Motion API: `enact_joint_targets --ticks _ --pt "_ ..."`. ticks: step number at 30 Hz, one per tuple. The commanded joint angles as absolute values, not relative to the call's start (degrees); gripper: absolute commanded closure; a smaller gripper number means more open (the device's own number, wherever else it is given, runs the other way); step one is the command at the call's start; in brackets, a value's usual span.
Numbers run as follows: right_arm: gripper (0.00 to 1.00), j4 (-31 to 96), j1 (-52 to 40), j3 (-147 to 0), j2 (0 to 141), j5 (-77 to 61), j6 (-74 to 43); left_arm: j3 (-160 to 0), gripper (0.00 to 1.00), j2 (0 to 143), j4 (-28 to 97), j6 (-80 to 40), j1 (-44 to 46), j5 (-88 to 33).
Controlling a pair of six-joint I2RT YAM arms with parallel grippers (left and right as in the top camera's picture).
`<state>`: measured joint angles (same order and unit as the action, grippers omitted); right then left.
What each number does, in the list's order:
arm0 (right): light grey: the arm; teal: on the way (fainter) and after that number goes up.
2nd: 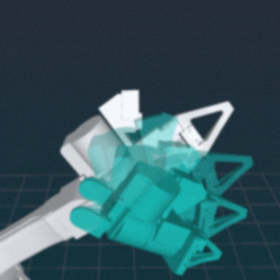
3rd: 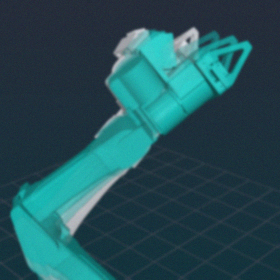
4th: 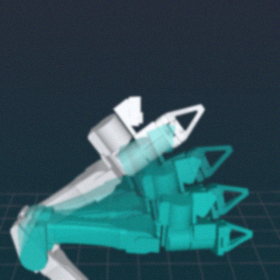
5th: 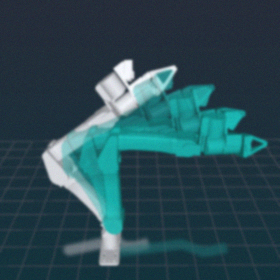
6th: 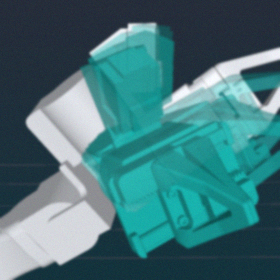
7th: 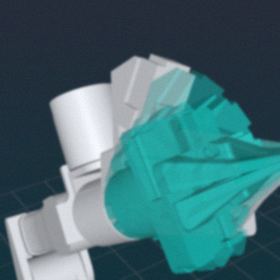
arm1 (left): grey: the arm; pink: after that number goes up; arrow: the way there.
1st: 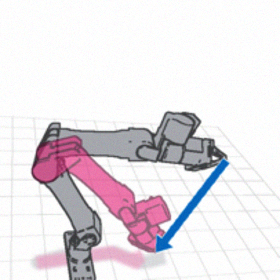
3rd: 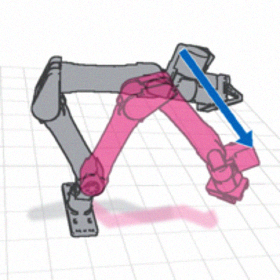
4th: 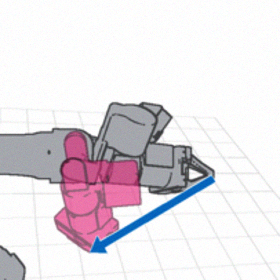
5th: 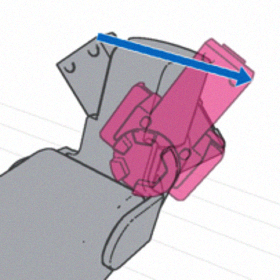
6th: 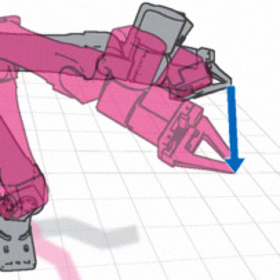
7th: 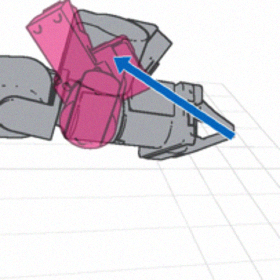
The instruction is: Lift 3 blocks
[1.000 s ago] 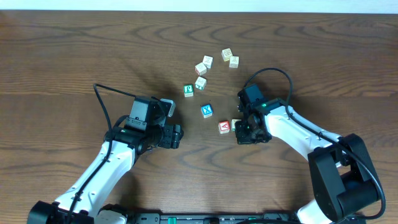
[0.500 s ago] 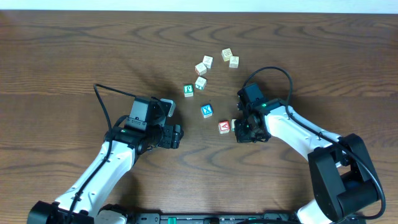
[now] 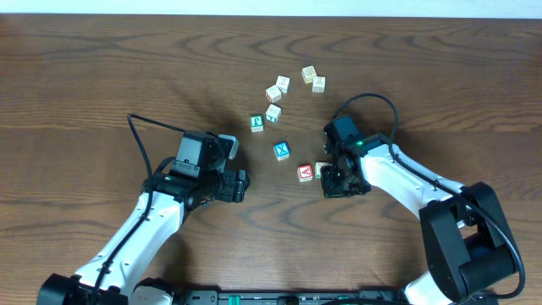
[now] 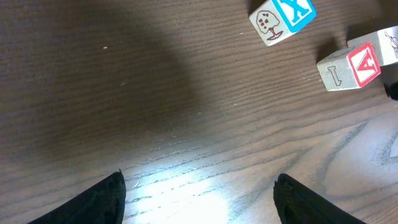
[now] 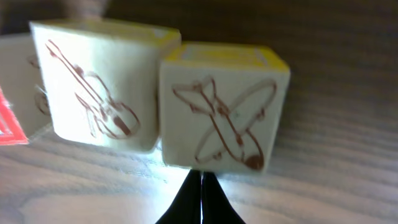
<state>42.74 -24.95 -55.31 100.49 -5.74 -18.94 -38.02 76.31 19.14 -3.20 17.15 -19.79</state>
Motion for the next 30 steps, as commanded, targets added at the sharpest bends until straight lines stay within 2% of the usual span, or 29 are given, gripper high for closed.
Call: enact_joint_targets --ticks 1,6,13,14,17,19,22,25,26,30 --pt "0.99 44.42 -25.12 -55.29 99.85 -3.18 -21.04 -38.59 0.23 75.99 19.29 -3.49 17.34 -19.86" --pt "0.99 47.48 -25.12 -55.29 99.85 4.62 -25.15 -38.59 0.23 75.99 19.25 -3.49 17.34 -19.86" --pt "0.99 45.58 -24.18 -55.31 99.85 6.44 -25.3 -38.59 0.24 75.99 19.25 -3.79 17.34 -19.94" --pt "0.99 45.19 -23.92 -55.31 99.85 6.46 -25.3 -38.59 0.31 75.99 19.25 -3.77 17.34 -20.32" --pt "0.98 43.88 -23.07 -55.31 99.85 6.42 -25.28 -38.59 0.59 75.99 19.25 -3.77 17.61 -20.62" --pt "0.98 43.64 -22.59 -55.35 99.85 6.39 -25.26 -38.59 0.7 75.99 19.18 -3.79 18.22 -20.64" --pt "0.98 43.46 -21.39 -55.35 99.85 6.39 -25.21 -38.59 0.78 75.99 18.55 -5.67 20.29 -20.62" --pt "0.97 43.27 -20.14 -55.35 99.85 6.33 -23.75 -38.59 0.81 75.99 16.38 -8.51 23.38 -20.58" --pt "0.97 43.09 -19.88 -55.35 99.85 6.04 -22.98 -38.59 0.88 75.99 15.38 -9.34 24.58 -20.53" --pt "0.97 42.59 -19.4 -55.35 99.85 5.52 -21.28 -38.59 0.9 76.53 10.94 -12.03 29.04 -18.94"
